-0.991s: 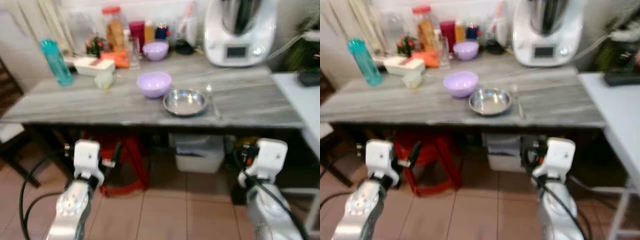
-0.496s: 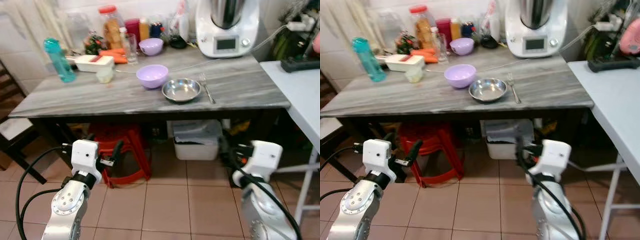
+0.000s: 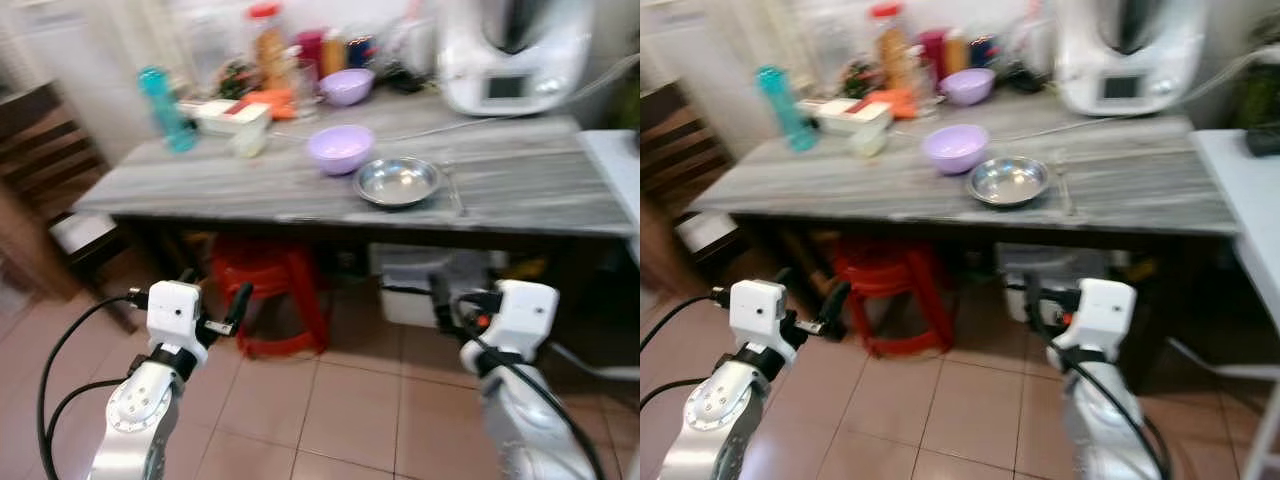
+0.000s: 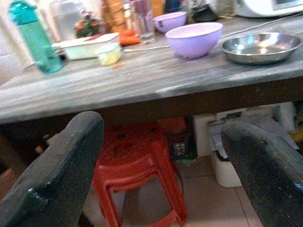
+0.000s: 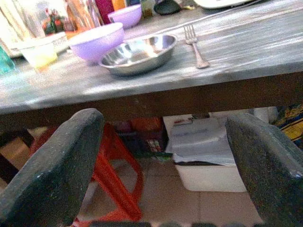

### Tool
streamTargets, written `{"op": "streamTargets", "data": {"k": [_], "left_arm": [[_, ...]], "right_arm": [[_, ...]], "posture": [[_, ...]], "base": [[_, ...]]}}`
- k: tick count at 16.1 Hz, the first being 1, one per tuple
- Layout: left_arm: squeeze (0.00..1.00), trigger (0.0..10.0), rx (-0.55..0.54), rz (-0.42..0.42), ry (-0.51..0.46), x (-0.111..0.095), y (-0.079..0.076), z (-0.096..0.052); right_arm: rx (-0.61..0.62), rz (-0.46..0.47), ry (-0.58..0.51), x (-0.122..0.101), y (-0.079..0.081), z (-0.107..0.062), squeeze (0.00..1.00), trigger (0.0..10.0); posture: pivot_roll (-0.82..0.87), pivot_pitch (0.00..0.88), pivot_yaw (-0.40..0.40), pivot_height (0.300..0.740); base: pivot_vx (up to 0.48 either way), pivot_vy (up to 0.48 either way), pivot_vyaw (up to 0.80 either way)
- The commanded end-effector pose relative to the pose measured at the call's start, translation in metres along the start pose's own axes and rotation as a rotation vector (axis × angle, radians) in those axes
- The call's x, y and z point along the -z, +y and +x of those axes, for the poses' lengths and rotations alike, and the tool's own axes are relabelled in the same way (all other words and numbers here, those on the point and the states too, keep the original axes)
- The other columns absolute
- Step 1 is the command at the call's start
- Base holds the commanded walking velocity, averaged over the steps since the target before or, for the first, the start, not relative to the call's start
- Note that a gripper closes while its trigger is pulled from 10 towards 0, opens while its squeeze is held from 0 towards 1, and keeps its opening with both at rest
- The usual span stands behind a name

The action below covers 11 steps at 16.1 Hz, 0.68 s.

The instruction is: Setting the table

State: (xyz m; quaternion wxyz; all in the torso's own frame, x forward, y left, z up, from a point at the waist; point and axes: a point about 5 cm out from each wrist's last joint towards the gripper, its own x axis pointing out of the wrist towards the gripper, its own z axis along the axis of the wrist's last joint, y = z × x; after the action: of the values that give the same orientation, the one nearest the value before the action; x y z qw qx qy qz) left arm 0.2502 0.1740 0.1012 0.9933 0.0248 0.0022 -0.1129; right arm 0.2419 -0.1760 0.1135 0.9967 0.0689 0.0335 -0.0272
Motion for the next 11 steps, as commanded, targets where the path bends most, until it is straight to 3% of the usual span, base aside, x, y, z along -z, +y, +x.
{"op": "streamTargets", "data": {"k": [1, 2, 5, 11], "left_arm": [[0.00, 10.0, 0.003, 0.013, 0.002, -0.0020, 0.0039, -0.0006], [0.00, 10.0, 0.008, 0.010, 0.003, -0.0013, 0.0029, -0.0007], [0.00, 10.0, 0.009, 0.008, 0.007, -0.0003, 0.0023, 0.0003], [0.00, 10.0, -0.018, -0.070, 0.047, 0.0053, 0.0029, 0.0024]], "right_arm": [[-0.036, 0.029, -0.006, -0.0020, 0.0095, 0.0011, 0.00, 10.0], [-0.046, 0.036, 0.000, -0.0009, 0.0108, 0.0005, 0.00, 10.0], [-0.060, 0.045, 0.014, 0.0003, 0.0126, 0.0007, 0.00, 10.0], [-0.053, 0.052, 0.027, 0.0024, 0.0112, 0.0011, 0.00, 10.0]], "posture": [[-0.01, 0.015, 0.126, 0.740], [-0.01, 0.008, 0.123, 0.740], [-0.02, 0.012, 0.122, 0.740], [-0.02, 0.013, 0.127, 0.740]], "base": [[0.000, -0.274, 0.80], [0.000, -0.274, 0.80], [0.000, -0.081, 0.00], [0.000, 0.000, -0.80]]}}
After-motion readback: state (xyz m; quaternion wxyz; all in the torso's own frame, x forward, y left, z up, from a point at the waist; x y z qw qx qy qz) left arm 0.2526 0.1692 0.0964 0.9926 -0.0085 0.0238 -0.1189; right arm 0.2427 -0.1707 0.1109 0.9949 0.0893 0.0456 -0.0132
